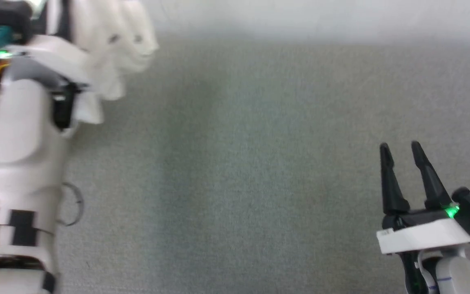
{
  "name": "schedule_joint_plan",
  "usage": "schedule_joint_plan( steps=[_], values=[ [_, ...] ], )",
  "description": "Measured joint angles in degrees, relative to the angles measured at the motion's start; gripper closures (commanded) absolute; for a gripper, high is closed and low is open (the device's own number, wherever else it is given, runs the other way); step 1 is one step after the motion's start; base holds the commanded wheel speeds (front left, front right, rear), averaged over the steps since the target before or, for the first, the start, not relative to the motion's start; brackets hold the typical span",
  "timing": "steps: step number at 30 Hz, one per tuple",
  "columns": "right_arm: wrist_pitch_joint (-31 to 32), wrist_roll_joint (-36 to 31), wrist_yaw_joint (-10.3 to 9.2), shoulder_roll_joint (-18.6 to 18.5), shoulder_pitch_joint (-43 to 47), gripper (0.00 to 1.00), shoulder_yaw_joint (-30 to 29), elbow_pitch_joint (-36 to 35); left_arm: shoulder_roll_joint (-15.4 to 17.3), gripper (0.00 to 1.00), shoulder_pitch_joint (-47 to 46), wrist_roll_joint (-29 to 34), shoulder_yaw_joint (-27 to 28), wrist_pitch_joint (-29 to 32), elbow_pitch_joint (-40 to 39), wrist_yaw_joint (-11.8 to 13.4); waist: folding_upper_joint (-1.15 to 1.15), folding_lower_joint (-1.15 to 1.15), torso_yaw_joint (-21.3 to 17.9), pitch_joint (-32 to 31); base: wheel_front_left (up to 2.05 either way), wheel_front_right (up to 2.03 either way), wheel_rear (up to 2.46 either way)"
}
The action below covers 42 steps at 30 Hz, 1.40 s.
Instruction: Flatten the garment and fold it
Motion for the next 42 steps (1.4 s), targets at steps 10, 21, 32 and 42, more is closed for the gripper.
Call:
schedule_joint_plan(
  steps=[10, 21, 32, 42],
  values=[
    [0.0, 0.13, 0.0, 0.01, 2.24, 0.0, -1.47, 0.25, -11.82, 1.0, 4.67, -1.83, -3.52, -1.11, -10.92, -0.7, 0.0, 0.0, -4.1, -6.15, 0.0, 0.0, 0.0],
    [0.0, 0.15, -0.01, -0.04, 3.39, 0.0, -3.58, 0.1, -15.82, 1.0, 14.08, -11.62, -12.28, -1.16, -23.74, 0.37, 0.0, 0.0, -13.96, -6.03, 0.0, 0.0, 0.0],
    [0.0, 1.99, -0.01, -0.02, 2.58, 0.0, -2.7, 0.99, -16.03, 1.0, 36.26, -15.02, -22.97, -1.15, -18.96, 3.43, 0.0, 0.02, -17.42, 0.38, 0.0, 0.0, 0.0],
    [0.0, 1.16, -0.01, -0.01, 1.82, 0.0, -1.74, 1.08, -16.02, 0.0, 39.69, -10.22, -22.28, -1.15, -31.82, 2.02, 0.0, 0.01, -14.66, -0.29, 0.0, 0.0, 0.0]
  ],
)
